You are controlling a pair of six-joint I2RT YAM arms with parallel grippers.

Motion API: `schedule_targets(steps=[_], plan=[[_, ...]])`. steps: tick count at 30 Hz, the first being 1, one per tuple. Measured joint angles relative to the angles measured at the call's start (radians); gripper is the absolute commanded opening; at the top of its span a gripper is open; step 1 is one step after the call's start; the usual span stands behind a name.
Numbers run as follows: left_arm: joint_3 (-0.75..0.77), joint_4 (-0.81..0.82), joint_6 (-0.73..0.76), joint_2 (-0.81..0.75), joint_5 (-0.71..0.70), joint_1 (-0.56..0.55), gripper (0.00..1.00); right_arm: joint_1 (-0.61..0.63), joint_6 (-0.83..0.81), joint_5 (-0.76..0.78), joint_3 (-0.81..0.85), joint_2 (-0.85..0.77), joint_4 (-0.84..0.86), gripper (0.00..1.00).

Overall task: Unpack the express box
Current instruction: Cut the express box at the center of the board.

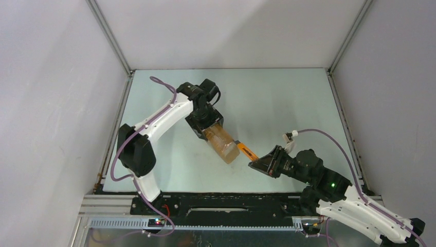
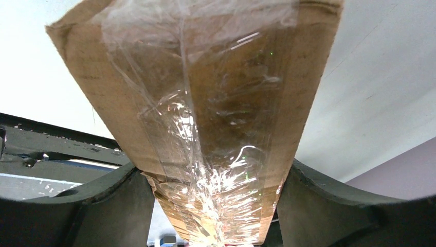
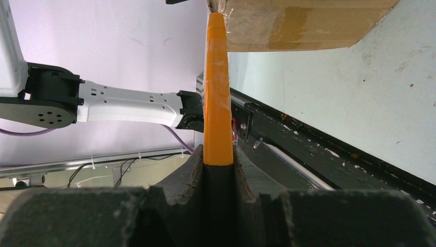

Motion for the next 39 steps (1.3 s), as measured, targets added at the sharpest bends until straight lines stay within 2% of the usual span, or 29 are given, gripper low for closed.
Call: schedule_targets(steps=[39], plan=[[-0.046, 0.04, -0.008, -0.027, 0.07, 0.023, 0.58, 0.023, 0.027, 0.046, -0.027, -0.029, 0.011, 0.0]])
